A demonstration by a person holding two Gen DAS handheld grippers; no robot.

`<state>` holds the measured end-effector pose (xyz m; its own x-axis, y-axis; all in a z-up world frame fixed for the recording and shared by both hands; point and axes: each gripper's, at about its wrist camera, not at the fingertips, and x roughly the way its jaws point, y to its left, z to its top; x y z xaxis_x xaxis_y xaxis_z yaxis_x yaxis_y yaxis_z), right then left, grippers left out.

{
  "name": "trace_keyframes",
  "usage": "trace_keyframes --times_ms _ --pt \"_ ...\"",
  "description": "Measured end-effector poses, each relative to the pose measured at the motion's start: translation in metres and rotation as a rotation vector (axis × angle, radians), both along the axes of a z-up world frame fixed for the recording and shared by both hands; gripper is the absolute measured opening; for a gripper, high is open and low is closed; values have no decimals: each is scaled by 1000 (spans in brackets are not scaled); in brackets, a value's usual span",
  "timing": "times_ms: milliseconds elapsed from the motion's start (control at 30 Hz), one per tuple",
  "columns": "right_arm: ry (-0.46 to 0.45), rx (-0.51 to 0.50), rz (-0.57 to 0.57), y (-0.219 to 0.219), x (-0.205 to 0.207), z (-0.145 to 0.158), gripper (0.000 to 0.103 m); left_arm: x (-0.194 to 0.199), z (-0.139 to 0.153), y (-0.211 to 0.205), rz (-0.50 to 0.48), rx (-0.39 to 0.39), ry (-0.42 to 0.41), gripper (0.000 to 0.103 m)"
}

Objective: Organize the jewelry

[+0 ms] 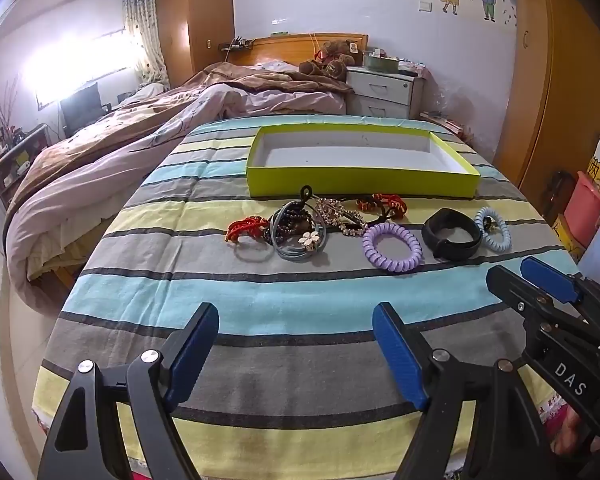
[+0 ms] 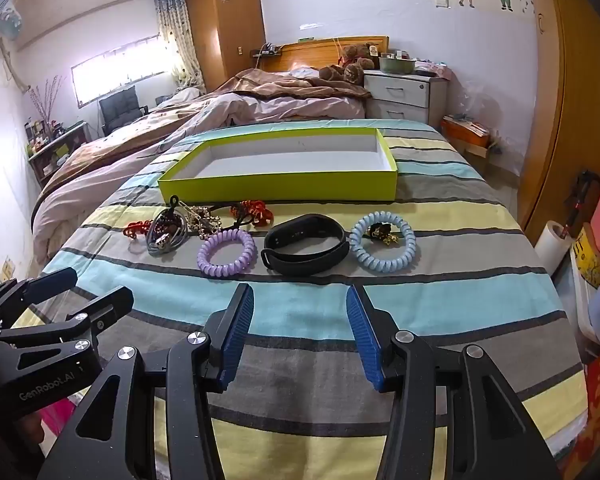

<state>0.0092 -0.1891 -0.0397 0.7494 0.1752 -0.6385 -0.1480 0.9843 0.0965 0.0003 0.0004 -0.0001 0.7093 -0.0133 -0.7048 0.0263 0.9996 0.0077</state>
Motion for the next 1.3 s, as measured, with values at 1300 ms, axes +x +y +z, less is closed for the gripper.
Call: trace_keyframes --times_ms 1300 --pt "-10 -7 -2 2 -4 3 49 -10 11 10 41 -3 -35 79"
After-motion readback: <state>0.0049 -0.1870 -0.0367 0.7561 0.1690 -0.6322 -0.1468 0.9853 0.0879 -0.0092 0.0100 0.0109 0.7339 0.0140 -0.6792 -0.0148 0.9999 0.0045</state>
